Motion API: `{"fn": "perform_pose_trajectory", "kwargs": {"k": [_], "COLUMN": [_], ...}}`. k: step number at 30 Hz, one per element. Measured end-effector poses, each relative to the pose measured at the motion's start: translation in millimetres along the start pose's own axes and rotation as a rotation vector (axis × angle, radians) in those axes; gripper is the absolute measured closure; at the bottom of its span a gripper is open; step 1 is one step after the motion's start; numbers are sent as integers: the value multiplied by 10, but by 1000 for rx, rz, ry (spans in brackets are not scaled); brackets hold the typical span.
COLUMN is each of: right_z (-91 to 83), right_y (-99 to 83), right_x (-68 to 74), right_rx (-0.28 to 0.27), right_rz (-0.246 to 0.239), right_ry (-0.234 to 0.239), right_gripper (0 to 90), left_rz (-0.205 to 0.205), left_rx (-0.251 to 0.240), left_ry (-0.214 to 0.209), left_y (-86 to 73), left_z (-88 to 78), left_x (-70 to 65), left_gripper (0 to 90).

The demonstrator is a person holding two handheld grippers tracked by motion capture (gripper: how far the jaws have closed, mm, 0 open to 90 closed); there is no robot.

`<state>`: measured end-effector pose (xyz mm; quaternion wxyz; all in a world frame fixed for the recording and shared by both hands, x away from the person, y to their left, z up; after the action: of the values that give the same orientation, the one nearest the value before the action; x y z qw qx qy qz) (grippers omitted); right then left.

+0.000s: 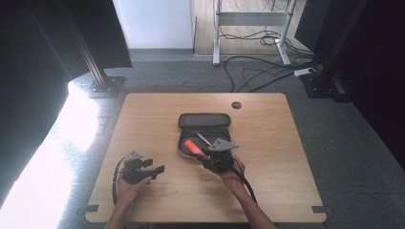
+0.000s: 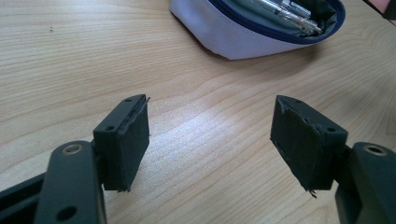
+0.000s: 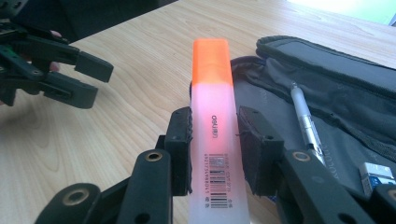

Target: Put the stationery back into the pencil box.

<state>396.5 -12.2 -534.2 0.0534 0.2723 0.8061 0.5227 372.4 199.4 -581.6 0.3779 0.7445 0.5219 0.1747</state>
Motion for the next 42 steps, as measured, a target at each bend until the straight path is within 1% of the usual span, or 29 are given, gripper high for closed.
{"fn": "perform_pose_trajectory", "kwargs": {"k": [5,10,14,23,30,42], "right_z": [66,106,127,189,255,399], "right_y": [44,107,126,128,168,129], "right_x": [-82,-126,-160,-257,-296,-447], "right_rx": [2,0,6,19,27,51], "right_rz": [11,2,7,19,13,42], "right_ry": [-5,-9,-11,-18,-19,-37], "right_gripper": [656,656,655,655,655,655], "left_rz": [4,-5,-3,-5,-5,-6], "left_rx": [-1,-2,-3,-2,-2,-3], "left_ry": [0,0,0,1,1,2], "left_y": [1,2,4,2,3,3], "left_z": [-3,-4,-8,-6,-9,-11], "left_x": [-7,0,-4,0,2,12], "left_gripper": [287,286,287,286,287,287]}}
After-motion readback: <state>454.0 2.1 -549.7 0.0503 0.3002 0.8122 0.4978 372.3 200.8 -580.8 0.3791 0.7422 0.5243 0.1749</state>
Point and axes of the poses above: each handheld gripper's, and its own axes: z roughly forward along the jaws, y roughly out of its top, x roughly to its left, the point moved 9 cm from there along z, roughly forward along the jaws, and after that the axes turned 14 degrees about y, right-handed, at the moved point
